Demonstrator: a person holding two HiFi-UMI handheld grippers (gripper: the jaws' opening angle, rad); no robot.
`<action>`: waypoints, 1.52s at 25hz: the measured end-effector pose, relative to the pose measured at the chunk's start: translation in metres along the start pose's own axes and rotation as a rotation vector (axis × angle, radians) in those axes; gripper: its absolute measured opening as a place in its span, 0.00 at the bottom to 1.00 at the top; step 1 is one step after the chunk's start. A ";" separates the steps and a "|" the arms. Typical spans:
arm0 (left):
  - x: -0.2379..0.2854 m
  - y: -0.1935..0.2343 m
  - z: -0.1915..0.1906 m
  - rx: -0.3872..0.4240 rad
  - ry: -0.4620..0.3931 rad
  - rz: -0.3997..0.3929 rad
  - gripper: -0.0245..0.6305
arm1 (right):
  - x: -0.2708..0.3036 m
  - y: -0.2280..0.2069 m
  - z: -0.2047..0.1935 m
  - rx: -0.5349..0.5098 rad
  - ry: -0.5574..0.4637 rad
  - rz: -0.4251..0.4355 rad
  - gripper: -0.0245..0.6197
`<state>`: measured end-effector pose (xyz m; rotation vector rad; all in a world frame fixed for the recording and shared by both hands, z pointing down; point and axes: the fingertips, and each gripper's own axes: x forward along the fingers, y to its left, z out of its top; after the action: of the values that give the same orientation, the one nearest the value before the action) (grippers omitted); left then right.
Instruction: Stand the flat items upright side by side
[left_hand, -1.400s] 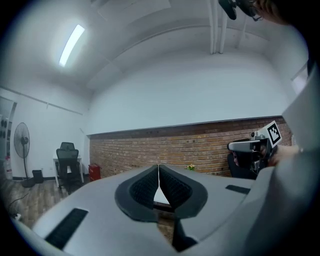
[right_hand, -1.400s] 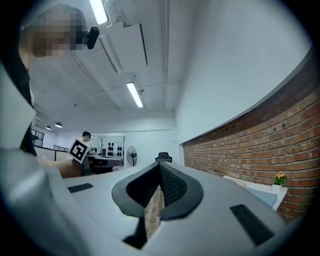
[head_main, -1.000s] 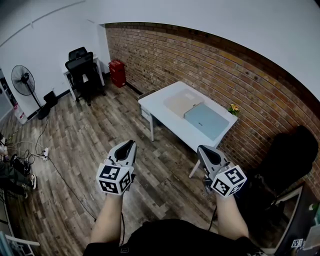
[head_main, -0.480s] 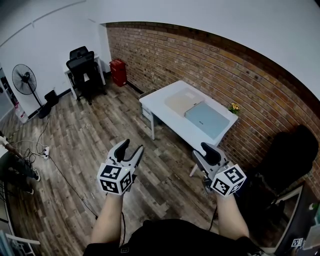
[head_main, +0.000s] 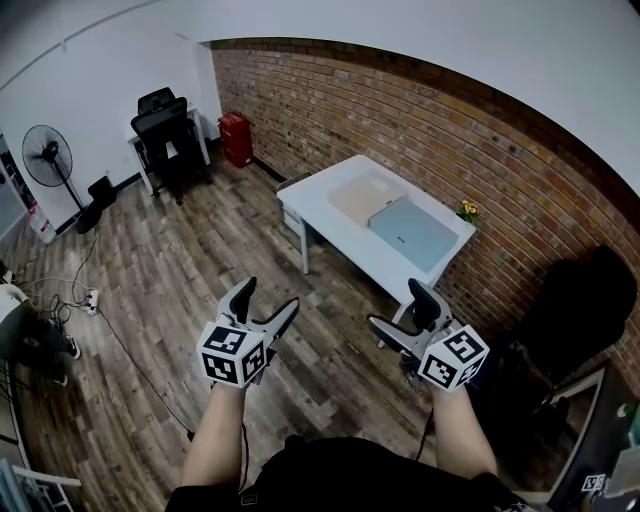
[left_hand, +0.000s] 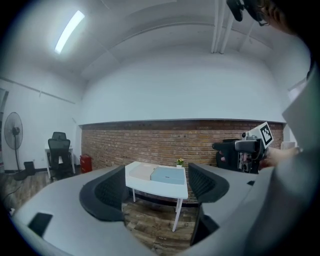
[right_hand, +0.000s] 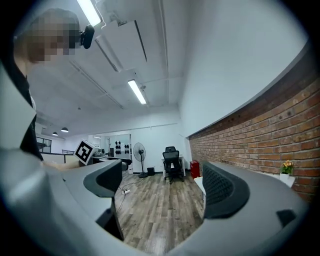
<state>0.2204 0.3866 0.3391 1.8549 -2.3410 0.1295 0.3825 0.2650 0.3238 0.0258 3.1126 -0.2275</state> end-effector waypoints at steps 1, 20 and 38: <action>0.001 -0.001 0.000 -0.002 0.003 -0.001 0.66 | 0.000 0.000 -0.001 0.006 0.002 0.002 0.81; 0.025 -0.042 -0.007 -0.017 0.029 -0.027 0.84 | -0.032 -0.022 -0.015 0.105 0.049 0.055 0.94; 0.064 -0.027 -0.035 -0.069 0.050 -0.048 0.84 | -0.017 -0.058 -0.044 0.158 0.097 0.073 0.94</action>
<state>0.2343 0.3244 0.3837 1.8517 -2.2375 0.0882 0.3972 0.2134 0.3763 0.1568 3.1733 -0.4839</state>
